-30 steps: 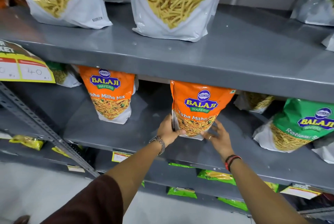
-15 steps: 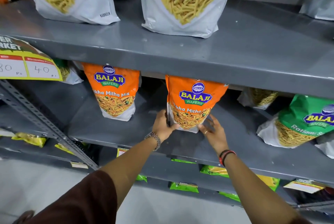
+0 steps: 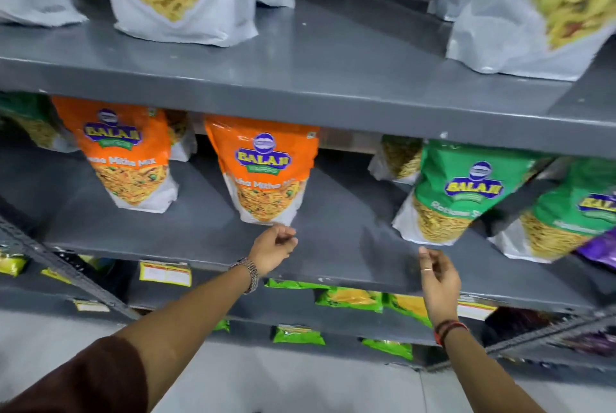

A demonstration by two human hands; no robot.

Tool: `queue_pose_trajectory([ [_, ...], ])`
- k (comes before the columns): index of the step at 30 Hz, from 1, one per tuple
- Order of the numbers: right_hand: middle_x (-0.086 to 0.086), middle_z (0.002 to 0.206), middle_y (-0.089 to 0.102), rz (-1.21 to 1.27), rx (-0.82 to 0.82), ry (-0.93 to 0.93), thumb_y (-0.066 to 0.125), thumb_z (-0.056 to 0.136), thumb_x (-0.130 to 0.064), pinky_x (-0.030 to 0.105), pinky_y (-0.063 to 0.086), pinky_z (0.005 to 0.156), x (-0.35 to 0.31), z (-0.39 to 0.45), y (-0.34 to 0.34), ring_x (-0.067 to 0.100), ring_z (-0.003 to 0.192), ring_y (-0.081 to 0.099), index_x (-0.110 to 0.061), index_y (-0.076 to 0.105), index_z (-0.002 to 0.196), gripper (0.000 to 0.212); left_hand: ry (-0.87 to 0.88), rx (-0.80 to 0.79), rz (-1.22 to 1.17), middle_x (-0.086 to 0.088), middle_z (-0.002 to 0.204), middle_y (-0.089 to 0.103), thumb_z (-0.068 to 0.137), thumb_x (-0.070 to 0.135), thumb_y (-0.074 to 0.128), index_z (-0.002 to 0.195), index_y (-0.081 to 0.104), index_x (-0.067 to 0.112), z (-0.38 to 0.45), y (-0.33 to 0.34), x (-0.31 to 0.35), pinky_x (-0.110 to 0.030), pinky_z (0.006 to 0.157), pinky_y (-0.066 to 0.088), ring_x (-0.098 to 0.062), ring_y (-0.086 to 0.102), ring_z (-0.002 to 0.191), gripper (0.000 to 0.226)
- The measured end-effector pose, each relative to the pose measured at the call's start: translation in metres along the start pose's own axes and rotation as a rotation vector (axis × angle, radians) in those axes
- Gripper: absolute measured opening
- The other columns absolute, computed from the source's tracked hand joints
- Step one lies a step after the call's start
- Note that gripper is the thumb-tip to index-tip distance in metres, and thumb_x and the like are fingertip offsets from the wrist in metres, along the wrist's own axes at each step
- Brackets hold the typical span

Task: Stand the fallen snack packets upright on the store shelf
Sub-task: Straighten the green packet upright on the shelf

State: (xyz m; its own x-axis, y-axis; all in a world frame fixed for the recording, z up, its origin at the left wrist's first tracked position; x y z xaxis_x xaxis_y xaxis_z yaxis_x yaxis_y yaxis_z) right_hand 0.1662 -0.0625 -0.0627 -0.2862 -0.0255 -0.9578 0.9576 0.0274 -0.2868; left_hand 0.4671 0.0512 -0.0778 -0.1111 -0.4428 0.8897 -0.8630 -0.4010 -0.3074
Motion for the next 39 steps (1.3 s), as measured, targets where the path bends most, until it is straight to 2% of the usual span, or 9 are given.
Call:
queue_pose_trajectory([
  [3, 0.006, 0.086, 0.056, 0.060, 0.012, 0.025, 0.061, 0.083, -0.032, 0.011, 0.042, 0.069, 0.007, 0.026, -0.046, 0.019, 0.083, 0.052, -0.026, 0.052, 0.086, 0.011, 0.059, -0.062, 0.007, -0.016, 0.110, 0.064, 0.084, 0.016, 0.061, 0.115, 0.056, 0.006, -0.005, 0.059, 0.026, -0.035, 0.092, 0.052, -0.024, 0.062, 0.101, 0.032],
  [6, 0.003, 0.109, 0.050, 0.063, -0.085, 0.071, 0.068, 0.079, -0.023, 0.034, 0.043, 0.086, 0.004, 0.057, -0.074, 0.020, 0.096, 0.050, -0.018, 0.046, 0.113, 0.041, 0.093, -0.111, 0.004, -0.012, 0.126, 0.058, 0.081, 0.014, 0.065, 0.125, 0.048, 0.009, -0.005, 0.117, 0.057, -0.014, 0.081, 0.048, -0.017, 0.055, 0.111, 0.047],
  [12, 0.012, 0.147, 0.030, 0.066, -0.393, 0.134, 0.065, 0.077, 0.001, 0.043, 0.036, 0.106, -0.005, 0.110, -0.083, 0.030, 0.135, 0.032, -0.008, 0.015, 0.144, 0.084, 0.119, -0.139, 0.014, -0.012, 0.146, 0.038, 0.074, 0.011, 0.073, 0.141, 0.027, 0.010, 0.014, 0.197, 0.110, -0.035, 0.110, 0.035, -0.027, 0.038, 0.135, 0.081],
  [17, 0.009, 0.122, 0.048, 0.011, -0.447, 0.076, 0.062, 0.079, 0.006, 0.006, 0.050, 0.067, 0.001, 0.120, -0.079, 0.020, 0.107, 0.054, -0.003, 0.032, 0.133, 0.062, 0.105, -0.021, 0.094, -0.006, 0.137, 0.052, 0.055, 0.046, 0.078, 0.134, 0.034, 0.016, 0.033, 0.219, 0.106, -0.044, 0.101, 0.047, -0.024, 0.052, 0.124, 0.095],
  [19, 0.011, 0.116, 0.052, 0.005, -0.414, 0.053, 0.064, 0.078, 0.004, 0.012, 0.051, 0.069, 0.004, 0.122, -0.078, 0.008, 0.091, 0.060, -0.006, 0.041, 0.120, 0.049, 0.141, 0.014, 0.125, -0.007, 0.132, 0.056, 0.061, 0.041, 0.077, 0.129, 0.038, 0.015, 0.026, 0.219, 0.112, -0.043, 0.098, 0.049, -0.024, 0.055, 0.118, 0.083],
  [24, 0.006, 0.116, 0.057, 0.007, -0.409, 0.060, 0.070, 0.075, -0.005, 0.039, 0.049, 0.091, 0.006, 0.114, -0.068, 0.020, 0.105, 0.057, -0.014, 0.046, 0.117, 0.049, 0.160, 0.064, 0.094, -0.006, 0.123, 0.062, 0.068, 0.024, 0.077, 0.119, 0.045, 0.014, 0.017, 0.208, 0.111, -0.037, 0.092, 0.053, -0.023, 0.061, 0.109, 0.062],
  [28, 0.009, 0.117, 0.057, 0.008, -0.414, 0.055, 0.072, 0.073, -0.003, 0.039, 0.050, 0.089, -0.001, 0.109, -0.053, 0.018, 0.104, 0.059, -0.006, 0.045, 0.124, 0.057, 0.160, 0.094, 0.080, -0.006, 0.124, 0.062, 0.067, 0.023, 0.078, 0.118, 0.046, 0.014, 0.019, 0.191, 0.104, -0.037, 0.092, 0.053, -0.023, 0.061, 0.111, 0.062],
  [33, 0.003, 0.115, 0.056, -0.007, -0.382, 0.063, 0.073, 0.073, -0.009, 0.039, 0.051, 0.090, -0.005, 0.099, -0.035, -0.005, 0.085, 0.056, -0.008, 0.043, 0.128, 0.063, 0.162, 0.116, 0.112, -0.006, 0.123, 0.063, 0.067, 0.024, 0.078, 0.115, 0.048, 0.014, 0.023, 0.172, 0.099, -0.040, 0.093, 0.052, -0.023, 0.060, 0.112, 0.057],
  [39, 0.004, 0.117, 0.053, -0.020, -0.383, 0.064, 0.073, 0.074, -0.009, 0.032, 0.047, 0.087, -0.013, 0.096, -0.015, 0.016, 0.099, 0.055, -0.008, 0.041, 0.131, 0.065, 0.160, 0.118, 0.125, -0.006, 0.122, 0.063, 0.067, 0.028, 0.078, 0.115, 0.047, 0.014, 0.029, 0.155, 0.092, -0.037, 0.091, 0.053, -0.022, 0.061, 0.111, 0.059],
])
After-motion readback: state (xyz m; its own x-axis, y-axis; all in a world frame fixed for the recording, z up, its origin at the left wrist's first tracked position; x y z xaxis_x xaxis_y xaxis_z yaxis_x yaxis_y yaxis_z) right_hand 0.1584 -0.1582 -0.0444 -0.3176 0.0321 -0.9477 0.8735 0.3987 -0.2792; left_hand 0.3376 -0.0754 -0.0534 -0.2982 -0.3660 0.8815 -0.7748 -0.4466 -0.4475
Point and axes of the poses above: each hand's wrist, its own z-axis towards the middle knuckle, its own y-axis out of the palm, x = y × z, the point moved 5 cm from there along z, towards the middle knuckle
